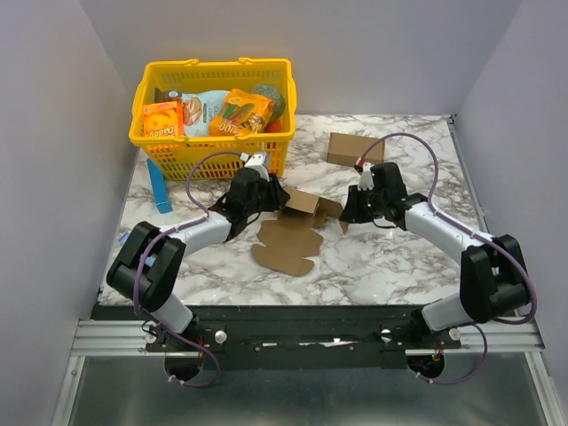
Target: Fold the paper box
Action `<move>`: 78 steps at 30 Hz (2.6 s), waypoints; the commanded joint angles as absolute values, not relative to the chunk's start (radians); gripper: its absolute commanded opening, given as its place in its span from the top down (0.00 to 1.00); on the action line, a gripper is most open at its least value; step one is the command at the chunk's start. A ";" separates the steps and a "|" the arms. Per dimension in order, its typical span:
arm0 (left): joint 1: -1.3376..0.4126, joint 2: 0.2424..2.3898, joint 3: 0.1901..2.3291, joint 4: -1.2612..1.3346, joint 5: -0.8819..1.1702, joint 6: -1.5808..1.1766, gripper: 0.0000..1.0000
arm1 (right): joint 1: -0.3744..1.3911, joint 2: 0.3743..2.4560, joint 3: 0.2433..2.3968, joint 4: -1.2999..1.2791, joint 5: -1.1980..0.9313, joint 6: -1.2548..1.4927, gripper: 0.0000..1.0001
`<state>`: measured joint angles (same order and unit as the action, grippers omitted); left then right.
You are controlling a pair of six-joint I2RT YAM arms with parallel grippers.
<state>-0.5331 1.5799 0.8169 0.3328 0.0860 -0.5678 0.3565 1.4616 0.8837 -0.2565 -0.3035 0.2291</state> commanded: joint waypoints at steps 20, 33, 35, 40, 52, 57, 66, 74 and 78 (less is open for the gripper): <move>-0.658 1.560 0.756 0.281 -0.087 -0.713 0.58 | 0.456 1.456 0.956 -0.187 -0.494 0.396 0.86; -0.669 1.486 0.676 0.285 -0.057 -0.732 0.58 | 0.456 1.503 0.945 -0.152 -0.474 0.339 0.85; -0.670 1.491 0.687 0.284 -0.043 -0.732 0.58 | 0.454 1.509 0.928 -0.106 -0.491 0.347 0.85; -0.673 1.528 0.730 0.244 -0.034 -0.718 0.58 | 0.456 1.520 0.899 -0.025 -0.520 0.327 0.69; -0.673 1.535 0.778 0.156 -0.061 -0.663 0.58 | 0.456 1.542 0.830 0.052 -0.521 0.198 0.33; -0.667 1.528 0.787 0.130 -0.069 -0.635 0.57 | 0.456 1.552 0.804 0.135 -0.593 0.152 0.26; -0.664 1.509 0.785 0.115 -0.068 -0.617 0.57 | 0.456 1.609 0.778 0.345 -0.735 0.201 0.25; -0.663 1.505 0.785 0.118 -0.058 -0.618 0.57 | 0.456 1.632 0.733 0.518 -0.689 0.201 0.22; -0.655 1.512 0.799 0.088 -0.067 -0.617 0.57 | 0.456 1.606 0.755 0.465 -0.702 0.190 0.22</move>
